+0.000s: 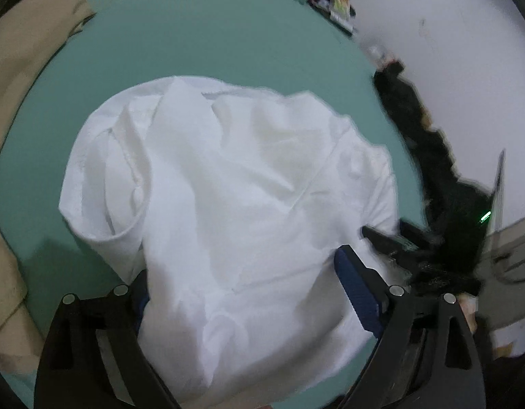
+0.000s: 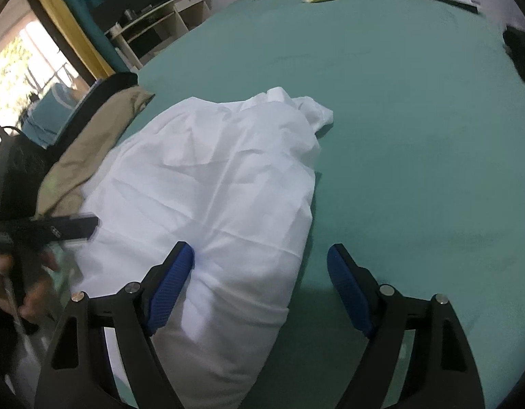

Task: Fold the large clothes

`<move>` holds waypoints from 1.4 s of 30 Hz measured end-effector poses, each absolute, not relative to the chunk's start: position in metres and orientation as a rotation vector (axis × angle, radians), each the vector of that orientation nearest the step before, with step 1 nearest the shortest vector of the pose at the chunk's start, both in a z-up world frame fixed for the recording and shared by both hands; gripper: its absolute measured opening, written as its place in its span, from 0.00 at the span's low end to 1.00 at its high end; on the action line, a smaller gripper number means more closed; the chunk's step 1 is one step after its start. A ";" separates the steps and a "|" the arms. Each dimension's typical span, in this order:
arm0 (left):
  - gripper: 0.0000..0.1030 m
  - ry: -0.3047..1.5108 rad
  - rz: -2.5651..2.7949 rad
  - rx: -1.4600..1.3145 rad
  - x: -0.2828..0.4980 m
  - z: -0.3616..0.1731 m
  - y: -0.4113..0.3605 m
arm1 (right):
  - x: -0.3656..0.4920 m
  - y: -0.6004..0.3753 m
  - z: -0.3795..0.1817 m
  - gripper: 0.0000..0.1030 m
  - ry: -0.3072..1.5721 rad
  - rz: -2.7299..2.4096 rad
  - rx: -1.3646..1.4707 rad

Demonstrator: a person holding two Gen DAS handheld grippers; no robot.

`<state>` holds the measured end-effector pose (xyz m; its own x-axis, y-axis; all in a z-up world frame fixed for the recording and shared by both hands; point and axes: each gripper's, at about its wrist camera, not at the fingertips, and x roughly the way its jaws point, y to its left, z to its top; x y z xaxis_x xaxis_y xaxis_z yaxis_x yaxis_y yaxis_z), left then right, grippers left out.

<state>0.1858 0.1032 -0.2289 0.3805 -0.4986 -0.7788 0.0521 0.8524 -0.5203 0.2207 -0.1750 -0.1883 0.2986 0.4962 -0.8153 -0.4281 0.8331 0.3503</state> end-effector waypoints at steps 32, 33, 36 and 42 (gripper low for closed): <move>0.26 0.976 -0.387 -0.322 0.171 -0.196 0.063 | 0.192 -0.162 -0.173 0.19 0.975 0.715 0.352; 0.26 0.966 -0.387 -0.329 0.169 -0.192 0.069 | 0.191 -0.161 -0.167 0.19 0.960 0.717 0.340; 0.26 0.933 -0.385 -0.342 0.165 -0.181 0.081 | 0.191 -0.159 -0.152 0.19 0.926 0.723 0.337; 0.26 0.878 -0.370 -0.355 0.165 -0.159 0.094 | 0.196 -0.147 -0.130 0.18 0.874 0.742 0.315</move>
<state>0.1651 0.0938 -0.1594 0.5841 -0.4522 -0.6740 0.1669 0.8796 -0.4455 0.1959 -0.1468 -0.1296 0.4164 0.7015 -0.5783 -0.4569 0.7114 0.5340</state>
